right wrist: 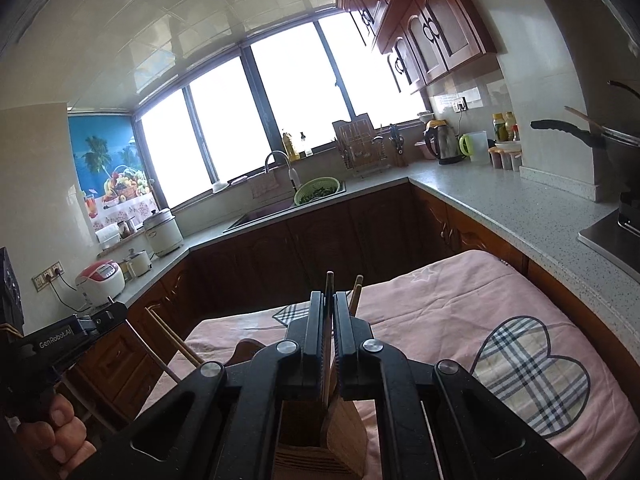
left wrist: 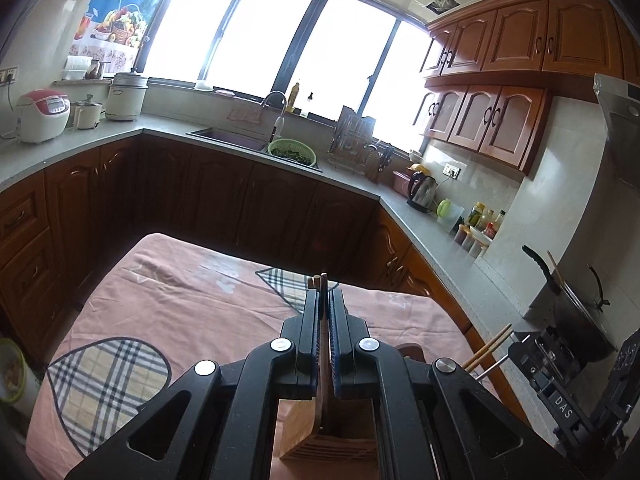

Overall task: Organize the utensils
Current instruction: 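Lift both chopsticks and lower them into the wooden holder with both tools, then open both tools to release the chopsticks inside the holder, then move both tools back down to the silver fork and spoon on the cloth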

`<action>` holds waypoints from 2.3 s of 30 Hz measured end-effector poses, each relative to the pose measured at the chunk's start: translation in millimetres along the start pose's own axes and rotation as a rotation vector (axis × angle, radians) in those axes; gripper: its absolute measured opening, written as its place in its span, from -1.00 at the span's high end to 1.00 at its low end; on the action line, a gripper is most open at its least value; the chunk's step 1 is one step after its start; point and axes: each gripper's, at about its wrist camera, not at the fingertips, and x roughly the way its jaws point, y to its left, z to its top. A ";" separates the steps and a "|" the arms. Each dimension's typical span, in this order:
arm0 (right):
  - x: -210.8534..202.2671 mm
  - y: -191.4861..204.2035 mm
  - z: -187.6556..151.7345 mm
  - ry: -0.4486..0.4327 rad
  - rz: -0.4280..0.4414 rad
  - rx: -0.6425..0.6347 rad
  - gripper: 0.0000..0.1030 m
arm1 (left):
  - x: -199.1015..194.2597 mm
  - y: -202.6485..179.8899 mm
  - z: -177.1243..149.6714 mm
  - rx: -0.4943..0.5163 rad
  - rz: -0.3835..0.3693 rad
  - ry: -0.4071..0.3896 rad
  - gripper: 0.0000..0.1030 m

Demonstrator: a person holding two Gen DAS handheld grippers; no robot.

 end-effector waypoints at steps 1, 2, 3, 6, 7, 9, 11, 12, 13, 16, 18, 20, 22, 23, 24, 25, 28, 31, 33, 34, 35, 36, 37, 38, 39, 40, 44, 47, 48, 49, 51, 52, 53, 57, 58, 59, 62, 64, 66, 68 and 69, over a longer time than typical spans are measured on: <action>3.7 -1.8 -1.3 0.010 0.001 0.004 0.92 | 4.5 -0.4 0.1 0.001 0.002 0.006 0.94; 6.2 -2.8 -3.7 0.019 0.001 0.007 0.92 | 8.2 -0.5 0.3 0.000 0.004 0.012 0.94; 8.0 -3.4 -5.6 0.026 0.001 0.008 0.92 | 12.2 -0.5 0.5 -0.001 0.005 0.019 0.94; 10.2 -5.2 -8.7 0.029 -0.003 0.013 0.92 | 24.1 -1.9 -0.7 0.004 0.007 0.041 0.94; 11.0 -4.2 -7.3 0.031 -0.002 0.017 0.92 | 23.5 1.8 -0.8 0.004 0.007 0.047 0.94; 11.4 -5.0 -6.6 0.036 0.001 0.018 0.92 | 29.7 -0.1 1.3 0.008 0.013 0.052 0.93; 12.1 -4.6 -5.9 0.041 0.002 0.015 0.92 | 32.5 -0.5 3.0 0.009 0.016 0.055 0.92; 12.3 -5.0 -5.2 0.043 0.003 0.015 0.91 | 32.6 0.2 3.5 0.006 0.016 0.057 0.92; 12.0 -4.6 -5.6 0.045 0.004 0.016 0.91 | 30.7 2.5 3.3 0.005 0.018 0.057 0.92; 12.0 -4.4 -4.8 0.051 0.004 0.016 0.91 | 28.7 5.1 3.7 0.007 0.019 0.060 0.91; 12.0 -4.3 -4.7 0.051 0.003 0.015 0.91 | 27.1 6.2 3.2 0.011 0.019 0.061 0.91; 12.0 -4.4 -4.5 0.053 0.005 0.017 0.91 | 23.9 8.5 1.2 0.013 0.017 0.063 0.91; 12.2 -4.3 -5.4 0.056 0.010 0.020 0.89 | 22.6 10.5 0.1 0.014 0.004 0.074 0.91; 12.0 -4.6 -5.5 0.057 0.012 0.022 0.81 | 23.3 11.0 -0.3 0.013 -0.006 0.084 0.89; 12.2 -5.7 -5.9 0.058 0.018 0.026 0.81 | 23.2 11.2 0.1 0.012 -0.015 0.091 0.81; 11.9 -6.5 -6.2 0.060 0.022 0.031 0.80 | 22.6 12.6 -1.0 0.012 -0.014 0.092 0.73; 7.5 -9.2 -7.5 0.057 0.028 0.042 0.53 | 15.7 14.8 -1.4 0.009 -0.009 0.083 0.50; -1.2 -12.8 -8.8 0.044 0.039 0.064 -0.04 | 5.4 16.6 -3.4 0.002 -0.008 0.081 0.12; -7.6 -15.8 -9.1 0.043 0.044 0.077 -0.16 | -6.1 18.8 -4.8 -0.008 -0.003 0.064 -0.32; -10.8 -17.5 -9.0 0.041 0.050 0.086 -0.26 | -13.6 19.8 -6.8 -0.013 -0.001 0.053 -0.50; -14.9 -19.2 -8.8 0.036 0.053 0.092 -0.59 | -20.6 21.1 -8.5 -0.018 -0.002 0.047 -0.56; -19.9 -20.4 -9.5 0.027 0.054 0.094 -0.77 | -27.4 21.7 -12.3 -0.021 -0.004 0.044 -0.61; -25.5 -21.5 -10.2 0.017 0.053 0.094 -0.85 | -33.8 22.9 -14.3 -0.024 -0.006 0.042 -0.64; -31.1 -22.4 -11.1 0.009 0.051 0.094 -0.90 | -40.1 23.9 -17.2 -0.025 -0.006 0.043 -0.67; -36.2 -23.4 -11.9 0.006 0.052 0.094 -0.91 | -46.6 24.1 -21.8 -0.025 -0.004 0.045 -0.72; -40.8 -24.5 -12.5 0.007 0.052 0.097 -0.93 | -53.4 24.0 -26.6 -0.026 -0.001 0.046 -0.74; -60.7 -29.9 -17.1 0.008 0.051 0.111 -0.97 | -79.5 25.0 -41.3 -0.025 -0.001 0.056 -0.77; -76.4 -32.4 -23.5 0.012 0.047 0.115 -0.97 | -97.9 24.7 -51.8 -0.016 0.004 0.072 -0.78; -81.8 -32.6 -26.1 0.015 0.048 0.115 -0.97 | -103.9 23.8 -54.4 -0.015 0.007 0.077 -0.78; -86.6 -32.8 -28.1 0.018 0.045 0.112 -0.97 | -109.3 23.1 -57.6 -0.014 0.005 0.081 -0.78; -96.7 -34.3 -33.6 0.025 0.040 0.106 -0.97 | -120.4 22.2 -64.4 -0.012 0.003 0.091 -0.78; -101.5 -34.7 -36.6 0.028 0.038 0.104 -0.97 | -125.5 22.1 -67.2 -0.014 0.002 0.097 -0.78; -106.4 -35.8 -40.2 0.032 0.033 0.102 -0.97 | -129.9 21.6 -70.1 -0.014 0.001 0.103 -0.78; -123.7 -40.9 -53.8 0.046 0.016 0.099 -0.97 | -142.2 17.4 -77.1 -0.009 -0.003 0.128 -0.78; -127.5 -42.7 -57.9 0.051 0.010 0.099 -0.97 | -145.5 16.8 -80.0 -0.006 -0.001 0.134 -0.78; -130.8 -44.3 -61.4 0.054 0.007 0.098 -0.97 | -148.0 16.2 -81.5 -0.003 0.000 0.139 -0.78; -139.3 -48.8 -73.2 0.067 -0.011 0.093 -0.97 | -153.4 11.1 -86.9 0.004 0.000 0.155 -0.78; -143.8 -52.6 -81.1 0.079 -0.014 0.101 -0.97 | -155.8 8.1 -91.8 0.010 0.000 0.166 -0.78; -147.0 -56.4 -88.1 0.089 -0.020 0.108 -0.97 | -157.2 6.7 -96.3 0.012 0.002 0.178 -0.78; -150.5 -57.6 -95.3 0.099 -0.023 0.106 -0.97 | -159.4 5.6 -101.7 0.015 0.000 0.190 -0.78; -151.8 -58.3 -98.2 0.104 -0.026 0.103 -0.97 | -160.0 4.7 -103.9 0.015 0.002 0.195 -0.78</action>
